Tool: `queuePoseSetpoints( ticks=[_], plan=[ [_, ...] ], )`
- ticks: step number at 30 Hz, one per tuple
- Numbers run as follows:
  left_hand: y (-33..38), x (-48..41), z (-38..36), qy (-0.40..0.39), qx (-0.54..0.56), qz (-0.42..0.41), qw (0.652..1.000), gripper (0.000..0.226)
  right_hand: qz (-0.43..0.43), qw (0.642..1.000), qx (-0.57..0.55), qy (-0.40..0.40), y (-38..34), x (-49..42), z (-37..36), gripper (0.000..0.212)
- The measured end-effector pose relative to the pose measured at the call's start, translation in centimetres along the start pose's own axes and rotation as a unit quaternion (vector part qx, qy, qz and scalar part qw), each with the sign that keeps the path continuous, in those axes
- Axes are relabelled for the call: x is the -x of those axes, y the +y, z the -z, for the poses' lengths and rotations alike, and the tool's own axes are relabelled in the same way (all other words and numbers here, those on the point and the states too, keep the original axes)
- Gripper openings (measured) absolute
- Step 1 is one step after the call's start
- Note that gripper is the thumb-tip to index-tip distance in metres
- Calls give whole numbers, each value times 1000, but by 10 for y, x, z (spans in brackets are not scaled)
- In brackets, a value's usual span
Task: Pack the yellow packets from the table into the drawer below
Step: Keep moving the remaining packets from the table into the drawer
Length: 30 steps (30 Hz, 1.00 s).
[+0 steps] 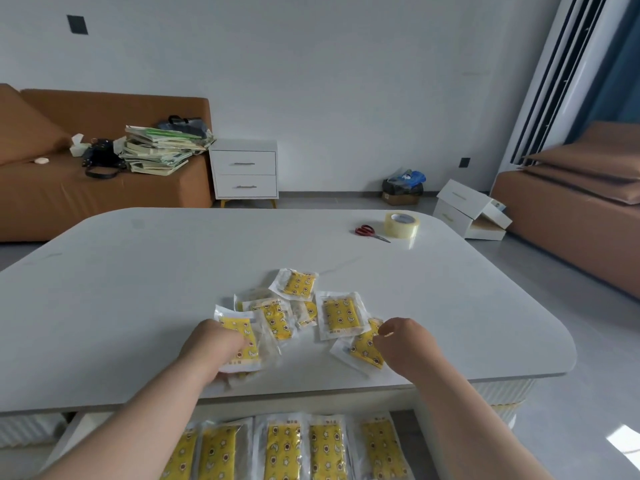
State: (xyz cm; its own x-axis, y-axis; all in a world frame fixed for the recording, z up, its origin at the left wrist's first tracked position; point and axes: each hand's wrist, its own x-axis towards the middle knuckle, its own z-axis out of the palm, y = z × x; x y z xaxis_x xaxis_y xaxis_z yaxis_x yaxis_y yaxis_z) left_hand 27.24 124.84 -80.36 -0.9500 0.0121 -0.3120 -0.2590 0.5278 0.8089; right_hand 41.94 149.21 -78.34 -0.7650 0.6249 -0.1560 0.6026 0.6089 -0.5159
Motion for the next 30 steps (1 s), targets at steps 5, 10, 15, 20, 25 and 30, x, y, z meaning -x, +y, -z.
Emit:
queuePoseSetpoints(
  ticks=[5, 10, 15, 20, 25, 30],
  plan=[
    [-1, 13, -3, 38, -171, -46, 983, 20, 61, 993, 39, -92, 7, 0, -10, 57],
    [-3, 12, -8, 59, -298, -43, 952, 64, 64, 992, 72, -80, 17, -2, -10, 50],
    [5, 11, -7, 48, -283, -39, 957, 52, -57, 996, 54, 43, 21, -5, -3, 31],
    [4, 1, -12, 7, -178, -16, 984, 46, -119, 991, 53, 36, 12, -6, -8, 33],
    [3, -5, -12, -20, -123, 19, 992, 44, -146, 989, 2, 27, 5, -10, -10, 15],
    [8, -6, -11, -20, -161, 32, 986, 59, -163, 985, -45, 20, 8, -13, -9, 17]
  ],
)
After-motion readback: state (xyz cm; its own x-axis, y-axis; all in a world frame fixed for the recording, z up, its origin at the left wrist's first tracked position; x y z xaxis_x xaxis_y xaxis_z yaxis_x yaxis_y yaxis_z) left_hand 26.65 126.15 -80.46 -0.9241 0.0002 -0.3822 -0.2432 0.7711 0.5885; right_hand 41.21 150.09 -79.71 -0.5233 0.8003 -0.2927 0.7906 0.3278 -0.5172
